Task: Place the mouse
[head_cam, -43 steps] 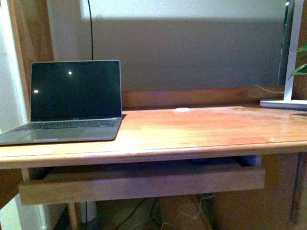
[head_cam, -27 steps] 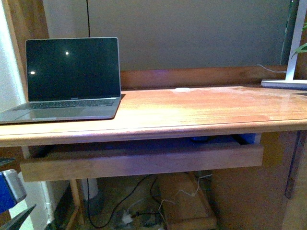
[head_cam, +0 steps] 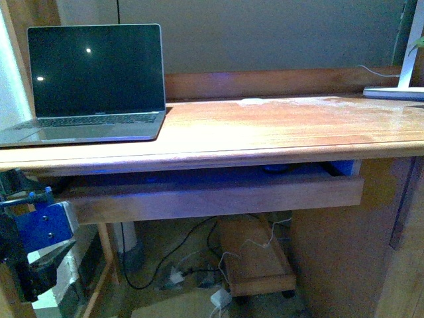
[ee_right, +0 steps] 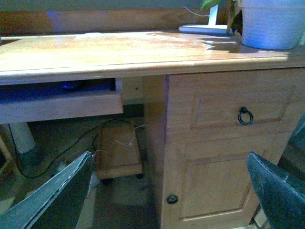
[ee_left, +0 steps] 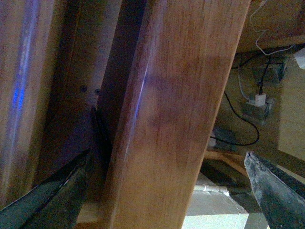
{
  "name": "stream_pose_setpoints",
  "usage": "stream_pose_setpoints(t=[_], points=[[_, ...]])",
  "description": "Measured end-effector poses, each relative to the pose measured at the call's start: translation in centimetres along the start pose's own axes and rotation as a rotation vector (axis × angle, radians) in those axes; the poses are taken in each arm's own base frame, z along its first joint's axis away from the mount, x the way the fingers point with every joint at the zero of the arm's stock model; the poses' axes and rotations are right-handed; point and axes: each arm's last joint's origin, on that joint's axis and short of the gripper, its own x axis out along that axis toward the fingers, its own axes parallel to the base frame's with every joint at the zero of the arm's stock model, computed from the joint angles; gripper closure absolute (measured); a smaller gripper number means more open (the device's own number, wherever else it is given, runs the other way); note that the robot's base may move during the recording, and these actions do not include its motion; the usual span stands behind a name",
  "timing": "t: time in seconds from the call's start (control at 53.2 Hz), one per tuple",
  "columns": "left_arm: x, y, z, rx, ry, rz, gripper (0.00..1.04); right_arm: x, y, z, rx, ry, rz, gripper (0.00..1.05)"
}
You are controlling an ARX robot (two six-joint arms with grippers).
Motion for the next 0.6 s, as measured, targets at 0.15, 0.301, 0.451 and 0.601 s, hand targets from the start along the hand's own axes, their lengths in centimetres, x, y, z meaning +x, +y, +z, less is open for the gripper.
stream_pose_setpoints(t=[0.15,0.301,0.451,0.601], points=[[1.5,0.4,-0.6,0.038,-0.001,-0.029,0.08,0.0,0.0,0.0,0.000,0.000,0.000,0.07],[1.7,-0.2,-1.2,0.072,0.061,-0.135,0.08,0.0,0.0,0.0,0.000,0.000,0.000,0.07],[0.6,-0.3,-0.8,0.046,0.117,-0.265,0.08,0.0,0.0,0.0,0.000,0.000,0.000,0.07],[-2.0,-0.6,0.9,-0.060,0.105,-0.405,0.07,0.0,0.0,0.0,0.000,0.000,0.000,0.07]])
